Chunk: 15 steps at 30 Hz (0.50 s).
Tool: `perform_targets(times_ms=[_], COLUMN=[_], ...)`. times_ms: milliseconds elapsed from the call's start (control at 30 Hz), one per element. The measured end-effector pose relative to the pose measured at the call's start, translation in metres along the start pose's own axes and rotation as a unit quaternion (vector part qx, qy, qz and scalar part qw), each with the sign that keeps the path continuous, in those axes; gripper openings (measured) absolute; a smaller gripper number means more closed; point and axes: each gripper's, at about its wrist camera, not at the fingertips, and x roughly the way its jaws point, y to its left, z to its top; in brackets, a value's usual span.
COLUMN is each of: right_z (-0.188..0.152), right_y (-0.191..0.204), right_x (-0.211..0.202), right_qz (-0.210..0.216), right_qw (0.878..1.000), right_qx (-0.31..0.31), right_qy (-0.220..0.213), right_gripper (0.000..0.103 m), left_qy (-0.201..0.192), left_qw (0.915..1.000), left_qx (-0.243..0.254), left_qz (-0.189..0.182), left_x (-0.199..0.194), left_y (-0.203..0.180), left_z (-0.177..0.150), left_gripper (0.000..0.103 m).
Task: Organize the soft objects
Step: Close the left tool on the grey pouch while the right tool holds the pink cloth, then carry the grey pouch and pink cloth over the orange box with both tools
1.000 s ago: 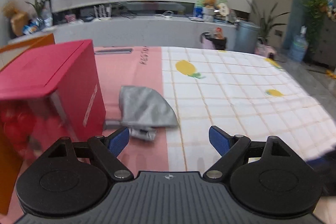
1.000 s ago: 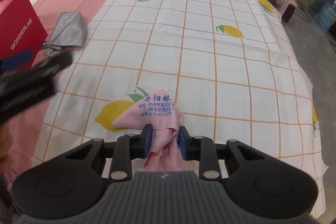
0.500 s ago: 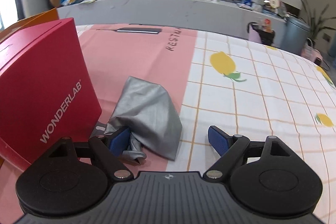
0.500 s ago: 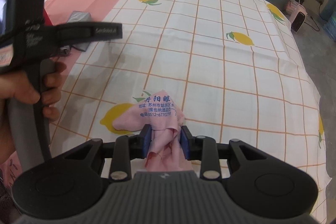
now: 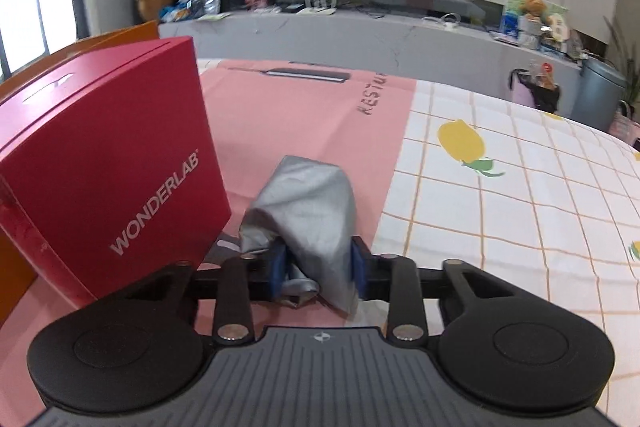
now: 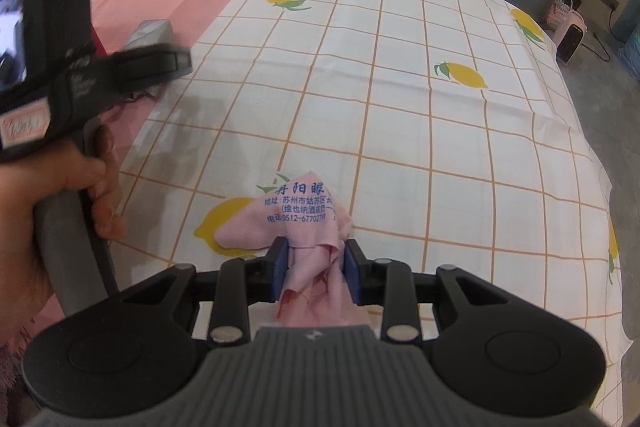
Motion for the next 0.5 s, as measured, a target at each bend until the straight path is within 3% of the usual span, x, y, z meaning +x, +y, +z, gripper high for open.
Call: perform_targets(times_ms=[133,267,500], right_z=[0.0,0.0,0.001], right_y=[-0.001,-0.001,-0.001], right_x=[0.0,0.0,0.0], right_qz=[0.0,0.001,-0.001], right_qw=[1.0,1.0,1.0], right_qx=[0.002,0.001,0.007], right_qy=[-0.002,-0.002,-0.004], right_gripper=[0.031,0.031,0.029], left_qy=[-0.017,-0.018,0.005], left_qw=[0.9996,0.9998,0.9961], left_qx=[0.019,-0.001,0.024], left_qz=[-0.009,-0.011,-0.085], left_x=[-0.005,-0.009,-0.014], left_y=[0.005,0.016,0.022], left_z=[-0.004,-0.004,0.006], left_gripper=[0.006,0.004,0.004])
